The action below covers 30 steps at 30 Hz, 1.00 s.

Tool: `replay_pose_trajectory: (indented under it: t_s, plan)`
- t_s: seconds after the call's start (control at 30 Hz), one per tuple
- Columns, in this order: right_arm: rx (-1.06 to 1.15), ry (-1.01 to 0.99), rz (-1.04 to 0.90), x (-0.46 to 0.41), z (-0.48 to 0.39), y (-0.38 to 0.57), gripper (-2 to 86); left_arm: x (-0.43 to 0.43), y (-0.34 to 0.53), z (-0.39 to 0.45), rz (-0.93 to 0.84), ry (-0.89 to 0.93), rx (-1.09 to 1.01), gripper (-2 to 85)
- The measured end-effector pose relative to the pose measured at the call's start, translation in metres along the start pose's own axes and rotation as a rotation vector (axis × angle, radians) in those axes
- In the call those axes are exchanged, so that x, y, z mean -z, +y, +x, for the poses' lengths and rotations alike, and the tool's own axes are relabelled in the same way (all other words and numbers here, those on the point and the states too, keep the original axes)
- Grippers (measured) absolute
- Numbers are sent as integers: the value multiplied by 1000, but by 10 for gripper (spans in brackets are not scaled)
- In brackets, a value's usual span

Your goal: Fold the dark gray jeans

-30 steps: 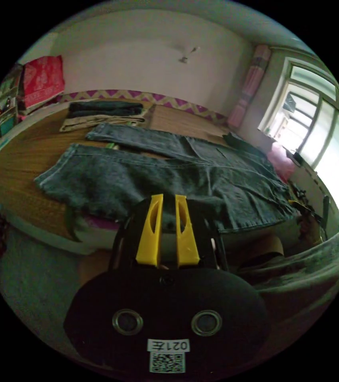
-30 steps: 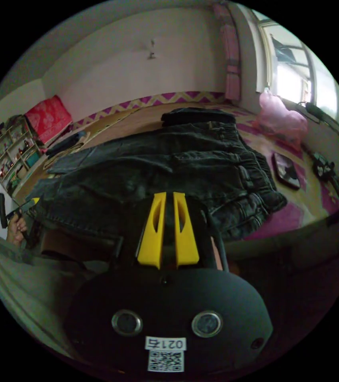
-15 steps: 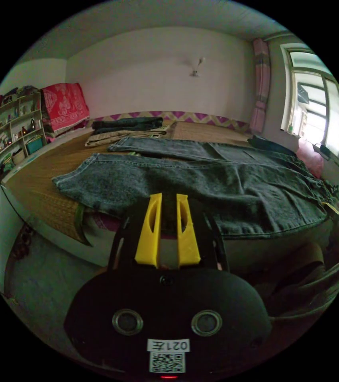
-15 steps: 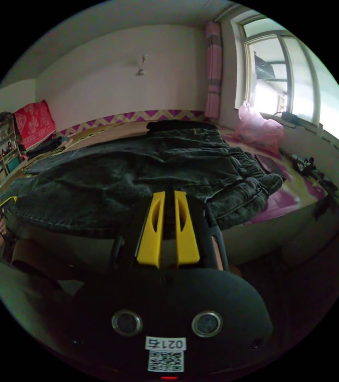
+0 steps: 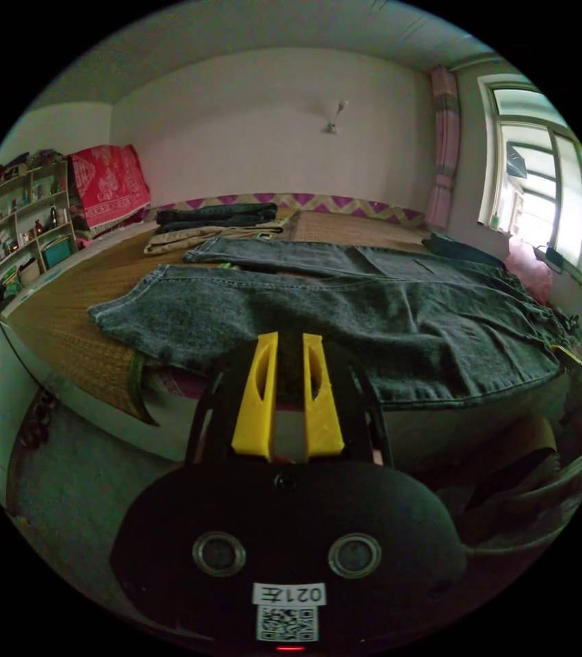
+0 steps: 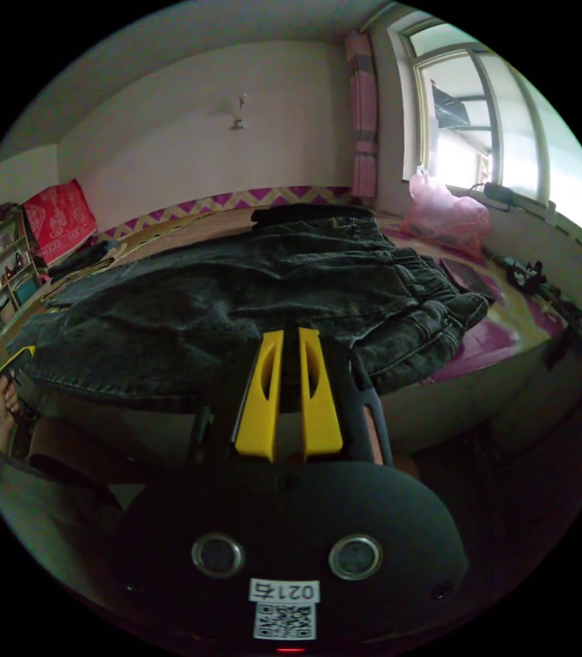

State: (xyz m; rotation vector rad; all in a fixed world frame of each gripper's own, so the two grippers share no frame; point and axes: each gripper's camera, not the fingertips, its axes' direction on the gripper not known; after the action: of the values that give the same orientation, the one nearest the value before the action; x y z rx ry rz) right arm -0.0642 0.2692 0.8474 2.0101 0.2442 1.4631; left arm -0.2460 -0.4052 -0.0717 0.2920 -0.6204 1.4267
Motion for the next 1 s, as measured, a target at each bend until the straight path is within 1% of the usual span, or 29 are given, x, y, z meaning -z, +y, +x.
replay_pose_trajectory:
  t_s: [1.0]
  plan:
    - [9,-7,15,-4,-9,-1,48,8,14,21,6,-3,-4,59]
